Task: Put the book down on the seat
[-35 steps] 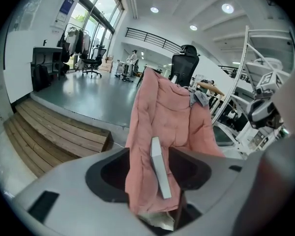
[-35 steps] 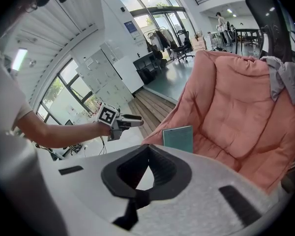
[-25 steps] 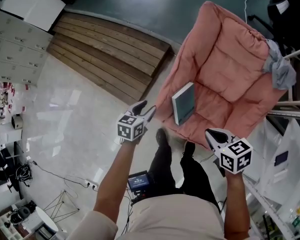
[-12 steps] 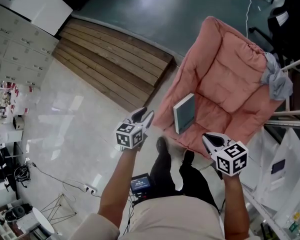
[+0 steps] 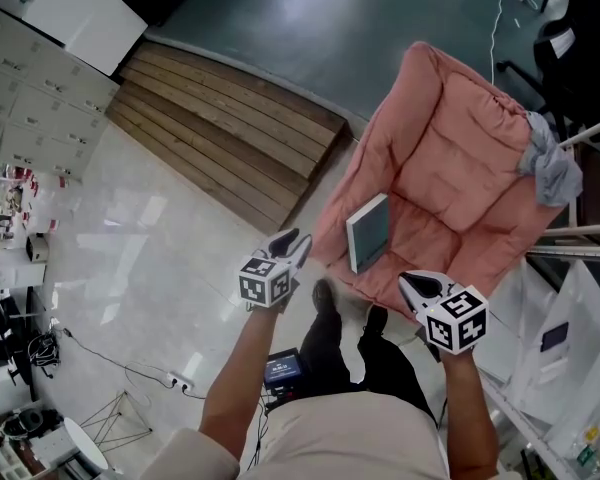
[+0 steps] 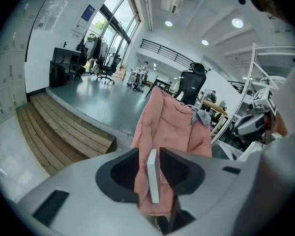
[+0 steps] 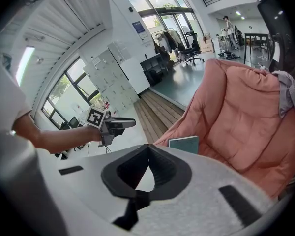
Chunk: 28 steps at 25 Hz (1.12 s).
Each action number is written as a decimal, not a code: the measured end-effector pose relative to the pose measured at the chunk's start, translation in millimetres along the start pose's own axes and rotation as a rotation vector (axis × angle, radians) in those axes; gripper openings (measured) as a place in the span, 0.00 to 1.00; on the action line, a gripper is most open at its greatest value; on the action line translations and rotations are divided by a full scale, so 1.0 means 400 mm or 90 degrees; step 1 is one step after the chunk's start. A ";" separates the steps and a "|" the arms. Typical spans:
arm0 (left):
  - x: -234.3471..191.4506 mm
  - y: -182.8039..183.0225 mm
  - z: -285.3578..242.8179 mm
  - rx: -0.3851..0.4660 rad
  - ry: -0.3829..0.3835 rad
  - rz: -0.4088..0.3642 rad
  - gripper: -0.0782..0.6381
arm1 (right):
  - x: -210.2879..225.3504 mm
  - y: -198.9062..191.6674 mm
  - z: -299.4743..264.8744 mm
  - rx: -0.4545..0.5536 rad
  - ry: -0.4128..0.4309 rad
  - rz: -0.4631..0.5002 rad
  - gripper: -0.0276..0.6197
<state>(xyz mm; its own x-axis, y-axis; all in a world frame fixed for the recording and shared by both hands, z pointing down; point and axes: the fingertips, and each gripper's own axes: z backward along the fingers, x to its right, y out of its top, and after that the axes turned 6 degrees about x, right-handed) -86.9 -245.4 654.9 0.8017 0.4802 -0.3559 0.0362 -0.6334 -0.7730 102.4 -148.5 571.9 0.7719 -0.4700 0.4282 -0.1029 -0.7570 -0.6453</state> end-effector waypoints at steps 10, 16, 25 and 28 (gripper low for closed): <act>-0.001 -0.012 -0.027 -0.017 -0.009 0.005 0.28 | -0.001 -0.004 -0.034 -0.017 0.010 -0.008 0.03; 0.010 -0.013 -0.054 -0.027 -0.027 -0.002 0.28 | 0.007 -0.002 -0.058 -0.025 0.012 -0.014 0.03; 0.021 0.015 -0.058 -0.018 -0.032 -0.012 0.28 | 0.021 -0.002 -0.041 -0.015 -0.003 -0.019 0.03; 0.030 0.029 -0.042 -0.010 -0.031 -0.014 0.28 | 0.007 0.002 -0.026 -0.004 0.000 -0.016 0.03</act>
<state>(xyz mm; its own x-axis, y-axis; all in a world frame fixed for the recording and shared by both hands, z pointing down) -66.9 -257.3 650.7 0.7702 0.5232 -0.3648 0.0630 -0.6316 -0.7728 98.0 -155.4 579.3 0.7746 -0.4502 0.4442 -0.0867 -0.7713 -0.6305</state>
